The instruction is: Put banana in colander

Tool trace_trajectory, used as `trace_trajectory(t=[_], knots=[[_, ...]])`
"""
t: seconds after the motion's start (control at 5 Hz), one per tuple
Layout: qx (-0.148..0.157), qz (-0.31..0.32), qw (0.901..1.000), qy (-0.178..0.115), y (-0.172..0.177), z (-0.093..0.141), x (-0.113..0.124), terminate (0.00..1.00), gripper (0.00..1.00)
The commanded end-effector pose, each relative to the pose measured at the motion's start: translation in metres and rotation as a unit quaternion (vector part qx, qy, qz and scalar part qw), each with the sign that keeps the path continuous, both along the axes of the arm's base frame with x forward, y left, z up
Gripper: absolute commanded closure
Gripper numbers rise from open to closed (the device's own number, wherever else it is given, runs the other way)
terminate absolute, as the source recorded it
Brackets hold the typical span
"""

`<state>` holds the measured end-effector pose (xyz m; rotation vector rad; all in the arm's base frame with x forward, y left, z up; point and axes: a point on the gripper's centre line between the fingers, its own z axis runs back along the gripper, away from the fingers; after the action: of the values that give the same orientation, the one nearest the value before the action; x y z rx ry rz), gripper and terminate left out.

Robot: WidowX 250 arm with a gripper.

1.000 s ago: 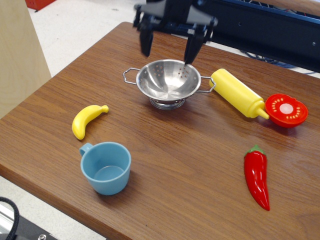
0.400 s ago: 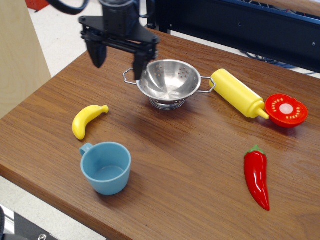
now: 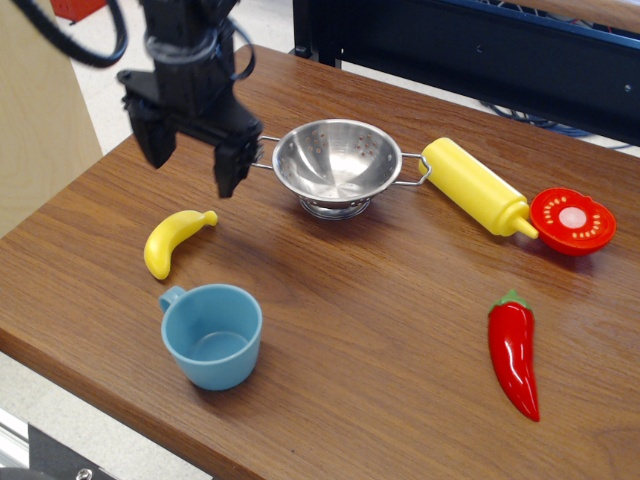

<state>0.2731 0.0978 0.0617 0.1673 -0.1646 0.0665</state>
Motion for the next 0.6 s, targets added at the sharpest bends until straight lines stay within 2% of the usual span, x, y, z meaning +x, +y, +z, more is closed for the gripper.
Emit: trace_trajectory(t=[0.0, 0.2, 0.4], knots=[[-0.008, -0.036, 0.9992, -0.011, 0.019, -0.015, -0.014, 0.0, 0.0], [-0.009, -0.041, 0.9991, 0.008, 0.013, -0.028, -0.017, 0.0, 0.0], [-0.024, -0.033, 0.999, 0.018, 0.009, -0.04, -0.017, 0.0, 0.0]])
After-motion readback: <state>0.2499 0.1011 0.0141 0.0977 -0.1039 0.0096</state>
